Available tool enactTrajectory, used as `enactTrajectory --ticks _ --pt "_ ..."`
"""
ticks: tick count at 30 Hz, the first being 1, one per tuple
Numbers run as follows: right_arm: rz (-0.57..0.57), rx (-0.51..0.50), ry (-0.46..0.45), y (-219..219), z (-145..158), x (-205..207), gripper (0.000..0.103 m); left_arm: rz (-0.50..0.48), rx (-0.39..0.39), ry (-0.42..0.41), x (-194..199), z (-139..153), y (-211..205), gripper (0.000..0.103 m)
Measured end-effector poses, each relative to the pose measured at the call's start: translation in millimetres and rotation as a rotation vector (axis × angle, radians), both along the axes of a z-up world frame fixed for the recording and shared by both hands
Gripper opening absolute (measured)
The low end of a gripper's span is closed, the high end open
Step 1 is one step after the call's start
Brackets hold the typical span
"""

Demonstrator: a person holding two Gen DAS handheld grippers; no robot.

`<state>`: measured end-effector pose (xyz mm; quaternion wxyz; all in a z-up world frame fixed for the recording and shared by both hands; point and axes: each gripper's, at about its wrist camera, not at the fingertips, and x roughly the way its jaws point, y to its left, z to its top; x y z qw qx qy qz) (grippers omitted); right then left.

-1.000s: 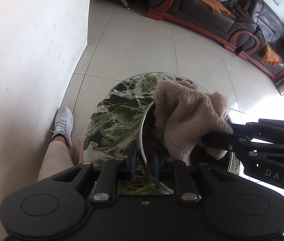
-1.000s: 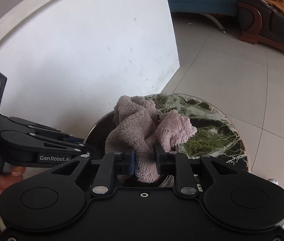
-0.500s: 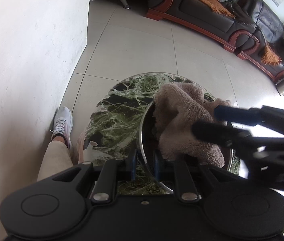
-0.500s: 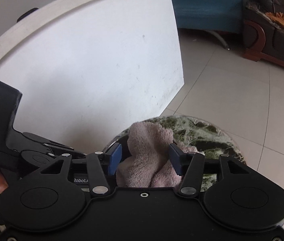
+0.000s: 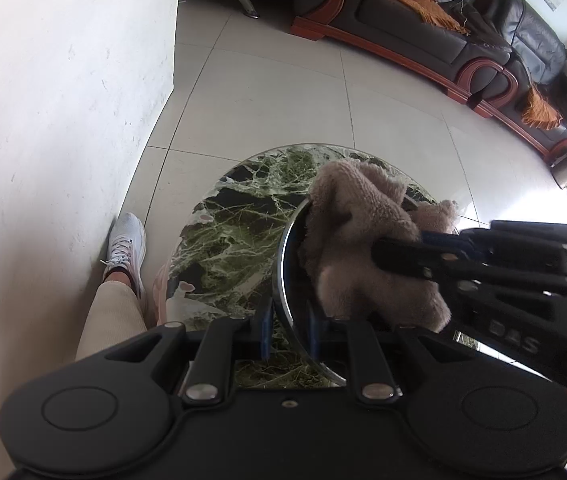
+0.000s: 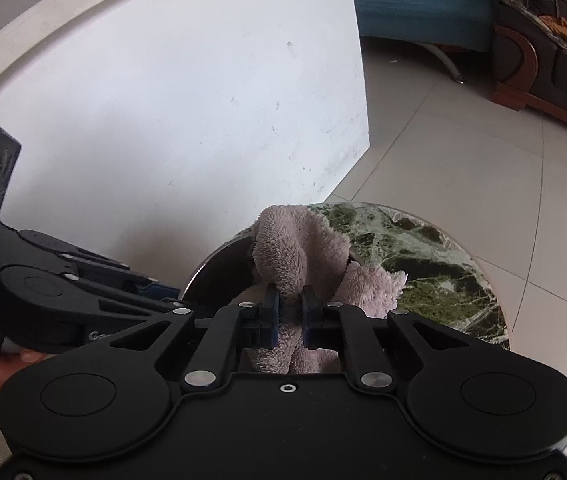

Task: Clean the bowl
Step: 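Lift and re-press the towel into the bowl with the right gripper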

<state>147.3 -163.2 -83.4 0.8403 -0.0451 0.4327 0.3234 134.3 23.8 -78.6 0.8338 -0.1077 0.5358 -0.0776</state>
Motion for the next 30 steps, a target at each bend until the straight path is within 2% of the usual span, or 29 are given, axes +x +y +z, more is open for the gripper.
enactTrajectory --ticks 4,8,14,23,30 --pt "0.016 -0.074 -0.017 4.3 -13.3 -0.6 0.01 0.0 0.006 0.001 1.1 0.1 -0.6 0.015" --pt "0.025 -0.096 -0.001 4.5 -16.9 -8.8 0.01 0.011 0.014 0.0 2.1 0.1 -1.4 0.015" --pt "0.076 -0.041 0.065 14.7 -20.6 -12.4 0.01 -0.002 0.021 0.015 2.2 -1.7 -3.8 0.015" --pt "0.039 -0.054 0.008 17.7 -17.1 6.5 0.01 -0.002 0.031 0.017 3.1 -0.8 -5.1 0.014" --pt "0.021 -0.046 0.085 4.3 -20.1 -13.2 0.01 -0.003 0.034 0.02 4.1 -2.4 -6.6 0.014"
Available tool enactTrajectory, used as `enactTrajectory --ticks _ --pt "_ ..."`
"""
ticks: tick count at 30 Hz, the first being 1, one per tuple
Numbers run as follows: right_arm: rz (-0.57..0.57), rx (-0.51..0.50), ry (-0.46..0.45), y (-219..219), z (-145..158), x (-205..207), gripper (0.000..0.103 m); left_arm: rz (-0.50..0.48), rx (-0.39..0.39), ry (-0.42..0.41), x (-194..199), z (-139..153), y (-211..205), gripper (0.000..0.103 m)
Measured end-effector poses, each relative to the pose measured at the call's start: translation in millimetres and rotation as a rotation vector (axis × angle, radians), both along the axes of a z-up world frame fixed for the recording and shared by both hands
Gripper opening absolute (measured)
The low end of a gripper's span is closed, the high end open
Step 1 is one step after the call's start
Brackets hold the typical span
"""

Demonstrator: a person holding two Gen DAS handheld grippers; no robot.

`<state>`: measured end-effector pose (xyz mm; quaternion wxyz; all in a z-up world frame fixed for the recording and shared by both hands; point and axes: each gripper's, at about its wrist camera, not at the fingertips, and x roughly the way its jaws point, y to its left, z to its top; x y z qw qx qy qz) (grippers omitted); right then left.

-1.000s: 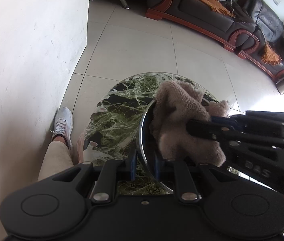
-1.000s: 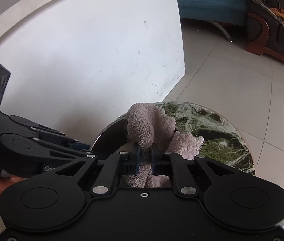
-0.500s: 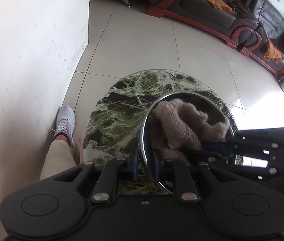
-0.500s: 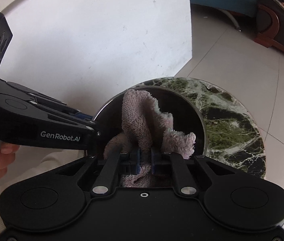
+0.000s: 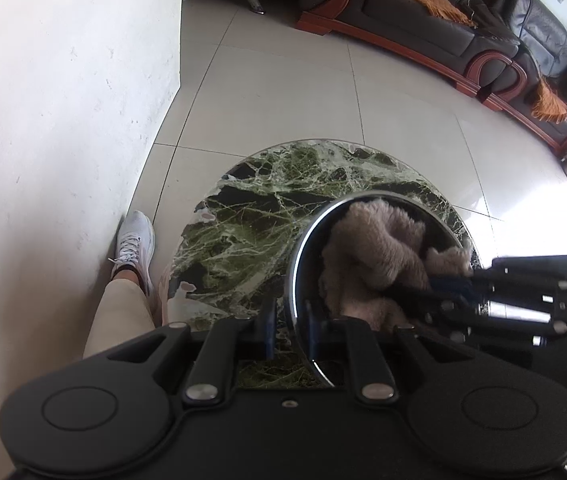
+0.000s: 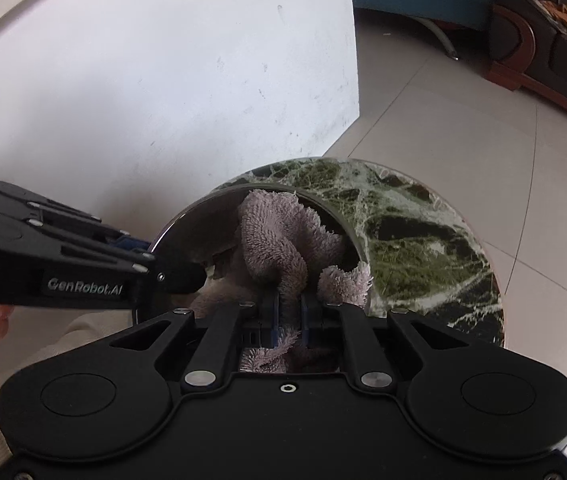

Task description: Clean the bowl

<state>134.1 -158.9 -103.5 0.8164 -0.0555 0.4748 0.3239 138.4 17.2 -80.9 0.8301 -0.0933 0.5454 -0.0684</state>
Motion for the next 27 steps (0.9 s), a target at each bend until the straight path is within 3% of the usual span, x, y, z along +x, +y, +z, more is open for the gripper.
enactTrajectory --ticks 6,14,22,27 --pt "0.036 0.017 -0.015 10.1 2.7 4.7 0.01 -0.009 0.007 0.015 -1.3 -2.7 -3.4 0.014" --pt "0.011 -0.049 -0.094 4.2 5.5 11.3 0.01 -0.006 0.007 0.01 -0.4 -3.2 -3.6 0.014" --pt "0.018 0.002 -0.003 -0.4 0.1 -7.4 0.01 -0.007 0.009 0.01 1.3 -4.4 -3.6 0.014" --pt "0.038 -0.028 -0.079 12.5 5.1 2.8 0.01 -0.014 0.012 0.016 0.6 -4.9 -5.0 0.014"
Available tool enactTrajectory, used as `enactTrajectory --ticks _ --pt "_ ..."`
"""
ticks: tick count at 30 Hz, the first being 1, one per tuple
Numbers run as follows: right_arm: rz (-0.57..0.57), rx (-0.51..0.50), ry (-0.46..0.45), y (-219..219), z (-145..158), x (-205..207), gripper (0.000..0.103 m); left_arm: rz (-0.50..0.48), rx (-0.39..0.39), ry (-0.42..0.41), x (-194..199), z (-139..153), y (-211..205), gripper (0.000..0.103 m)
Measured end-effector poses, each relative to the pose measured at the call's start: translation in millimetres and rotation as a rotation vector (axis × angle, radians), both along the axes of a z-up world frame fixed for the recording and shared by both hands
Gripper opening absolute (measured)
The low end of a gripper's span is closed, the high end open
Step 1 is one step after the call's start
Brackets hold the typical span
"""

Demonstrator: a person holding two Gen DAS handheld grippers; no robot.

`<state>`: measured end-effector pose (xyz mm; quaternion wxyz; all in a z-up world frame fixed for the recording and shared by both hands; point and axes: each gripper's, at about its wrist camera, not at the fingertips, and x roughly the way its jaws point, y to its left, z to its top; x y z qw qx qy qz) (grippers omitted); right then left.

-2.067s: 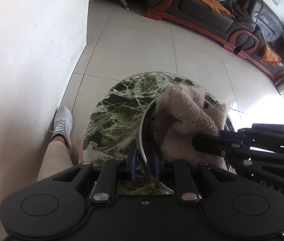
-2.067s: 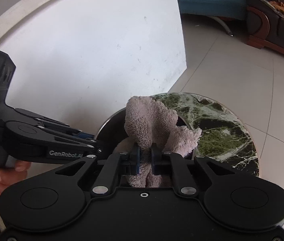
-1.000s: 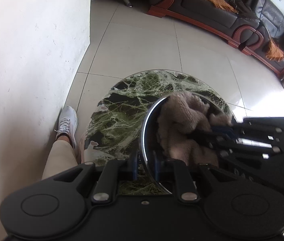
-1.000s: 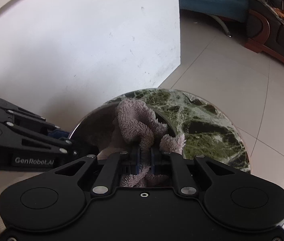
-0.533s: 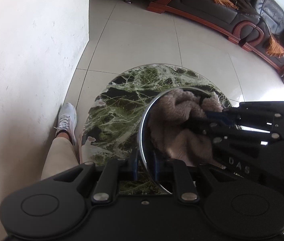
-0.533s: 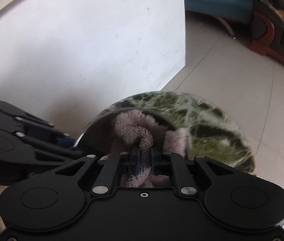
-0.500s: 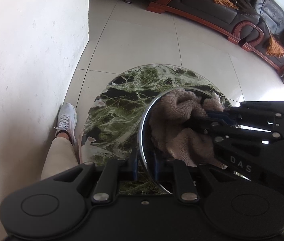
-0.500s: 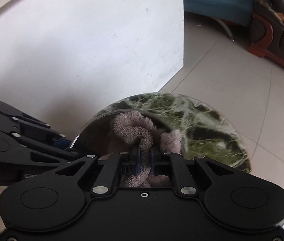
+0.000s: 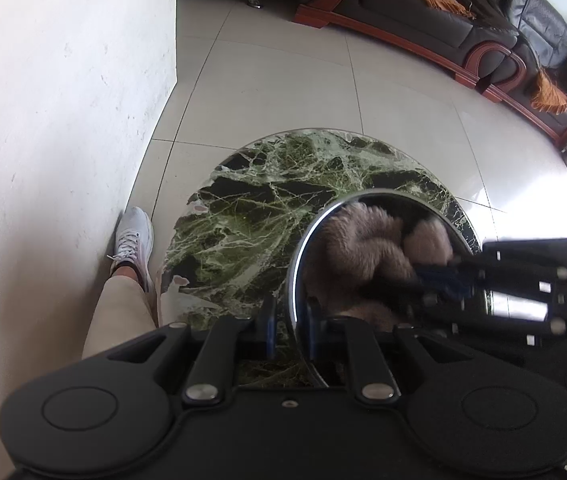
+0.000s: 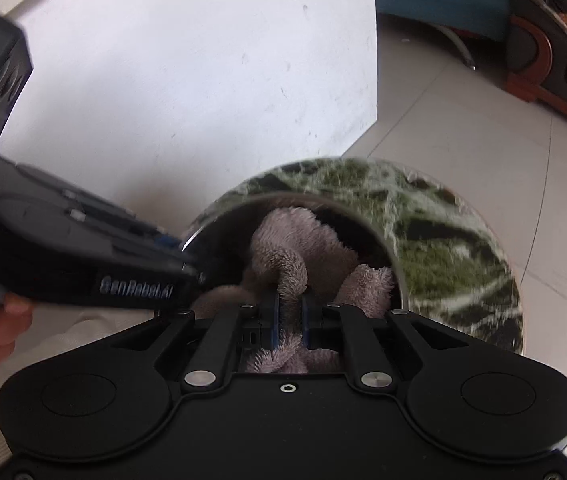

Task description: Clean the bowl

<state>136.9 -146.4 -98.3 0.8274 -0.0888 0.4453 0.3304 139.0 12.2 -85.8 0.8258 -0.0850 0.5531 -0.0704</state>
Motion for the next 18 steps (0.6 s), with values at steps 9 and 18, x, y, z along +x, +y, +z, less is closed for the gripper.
enactTrajectory --ticks 9,18 --pt "-0.01 -0.09 -0.047 -9.6 0.6 -13.7 0.01 0.002 -0.006 -0.001 -0.1 -1.0 -0.8 0.014" --pt "0.051 -0.061 -0.032 7.6 -0.5 -17.0 0.01 -0.004 -0.004 0.001 0.1 -1.9 0.9 0.013"
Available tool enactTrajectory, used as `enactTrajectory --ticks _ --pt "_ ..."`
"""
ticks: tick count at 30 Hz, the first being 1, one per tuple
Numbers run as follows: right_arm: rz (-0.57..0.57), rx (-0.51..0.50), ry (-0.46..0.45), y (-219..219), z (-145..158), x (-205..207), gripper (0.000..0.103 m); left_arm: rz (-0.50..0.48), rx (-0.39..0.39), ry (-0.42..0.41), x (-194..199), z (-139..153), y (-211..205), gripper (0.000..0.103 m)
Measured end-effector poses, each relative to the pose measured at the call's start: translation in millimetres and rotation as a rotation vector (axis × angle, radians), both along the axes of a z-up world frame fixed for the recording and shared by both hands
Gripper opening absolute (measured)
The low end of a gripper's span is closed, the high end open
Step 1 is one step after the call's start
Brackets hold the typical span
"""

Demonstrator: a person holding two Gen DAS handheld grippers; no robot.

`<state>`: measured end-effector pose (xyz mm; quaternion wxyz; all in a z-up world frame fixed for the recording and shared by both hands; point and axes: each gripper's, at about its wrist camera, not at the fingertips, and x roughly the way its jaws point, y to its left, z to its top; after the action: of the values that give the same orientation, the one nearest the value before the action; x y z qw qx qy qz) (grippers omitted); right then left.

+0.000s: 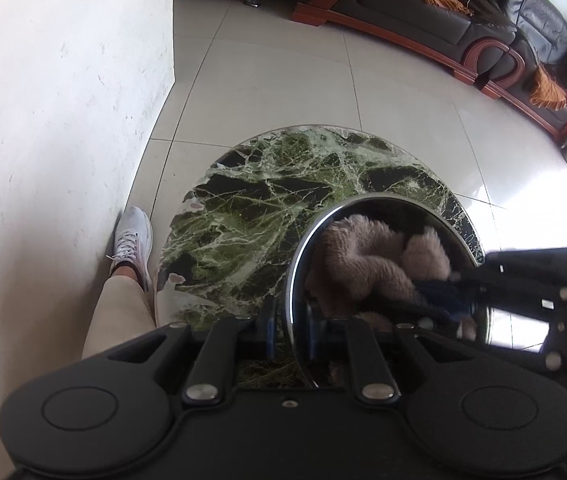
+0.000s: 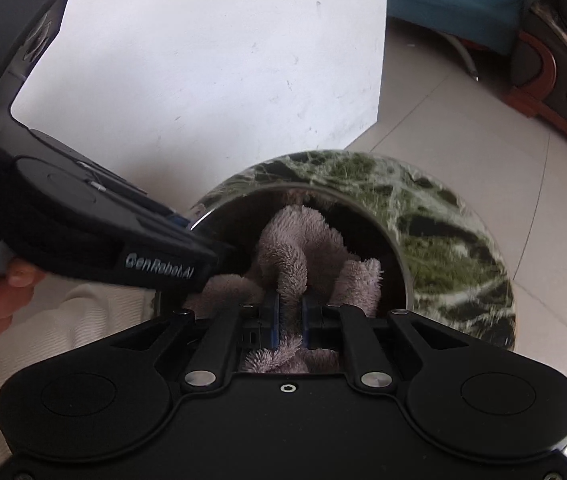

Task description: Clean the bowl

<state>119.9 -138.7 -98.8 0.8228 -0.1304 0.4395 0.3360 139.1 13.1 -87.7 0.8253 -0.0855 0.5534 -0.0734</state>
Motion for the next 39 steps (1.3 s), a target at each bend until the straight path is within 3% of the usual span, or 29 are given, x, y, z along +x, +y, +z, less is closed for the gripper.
enactTrajectory --ticks 8,14,18,24,29,34,39 --pt "-0.054 -0.011 -0.016 -16.8 -0.3 5.4 0.01 -0.001 -0.005 -0.003 0.1 -0.4 -1.0 0.013" --pt "0.006 -0.006 0.02 -10.6 -2.2 -11.4 0.01 -0.009 -0.011 0.0 -0.1 -0.6 0.8 0.013" --pt "0.045 -0.019 -0.019 -0.7 -0.2 -8.6 0.01 -0.008 -0.018 0.005 -0.1 -0.4 2.6 0.013" --pt "0.001 -0.02 -0.087 -10.8 7.4 4.7 0.01 -0.012 -0.017 0.005 -0.7 -0.3 2.9 0.013" --pt "-0.038 -0.011 -0.037 -22.8 1.9 -6.1 0.01 -0.011 -0.025 0.006 -1.3 -0.6 3.1 0.013" --pt "0.0 0.028 0.021 -14.5 -0.8 -19.4 0.01 -0.015 -0.02 0.008 0.8 -0.6 2.4 0.013" --pt "0.026 -0.009 -0.066 -4.3 5.7 -8.8 0.01 -0.016 -0.02 0.01 0.1 -0.4 2.1 0.014"
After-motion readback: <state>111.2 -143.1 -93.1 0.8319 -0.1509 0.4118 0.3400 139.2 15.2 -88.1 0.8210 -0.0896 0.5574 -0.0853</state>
